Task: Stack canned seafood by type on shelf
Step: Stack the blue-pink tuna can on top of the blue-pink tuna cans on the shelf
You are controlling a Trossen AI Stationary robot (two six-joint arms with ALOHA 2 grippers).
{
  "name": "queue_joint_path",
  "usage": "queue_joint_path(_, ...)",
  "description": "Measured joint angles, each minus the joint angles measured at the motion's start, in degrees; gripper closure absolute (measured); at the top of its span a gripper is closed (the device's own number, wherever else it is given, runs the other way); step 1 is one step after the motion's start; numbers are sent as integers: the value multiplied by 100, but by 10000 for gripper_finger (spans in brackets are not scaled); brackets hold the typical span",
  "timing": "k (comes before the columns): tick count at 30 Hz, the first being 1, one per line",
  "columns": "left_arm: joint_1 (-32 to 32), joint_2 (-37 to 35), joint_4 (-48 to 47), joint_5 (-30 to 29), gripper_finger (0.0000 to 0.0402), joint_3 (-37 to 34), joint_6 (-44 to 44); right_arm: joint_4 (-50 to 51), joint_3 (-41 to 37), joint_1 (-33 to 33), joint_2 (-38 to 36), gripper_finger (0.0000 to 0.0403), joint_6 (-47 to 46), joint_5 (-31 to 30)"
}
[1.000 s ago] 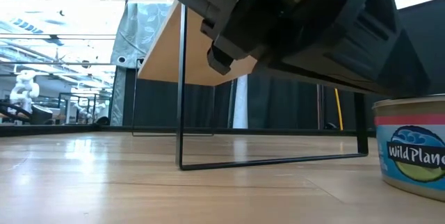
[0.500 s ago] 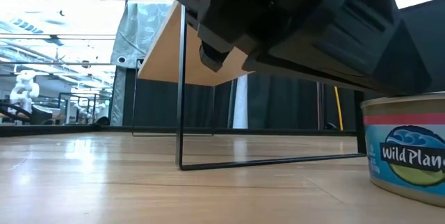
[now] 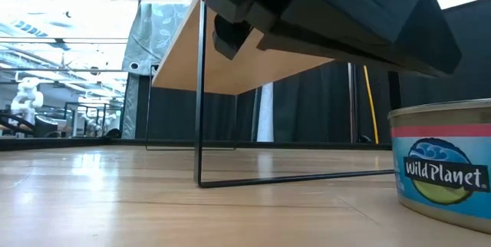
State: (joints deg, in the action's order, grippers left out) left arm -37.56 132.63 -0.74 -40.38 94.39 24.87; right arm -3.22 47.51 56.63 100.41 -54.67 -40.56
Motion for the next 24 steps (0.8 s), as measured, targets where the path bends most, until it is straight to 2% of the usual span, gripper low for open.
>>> queue_joint_path(24,-50,-125,59,11,396,11,-18,205,13,-27,85,403,-123,150)
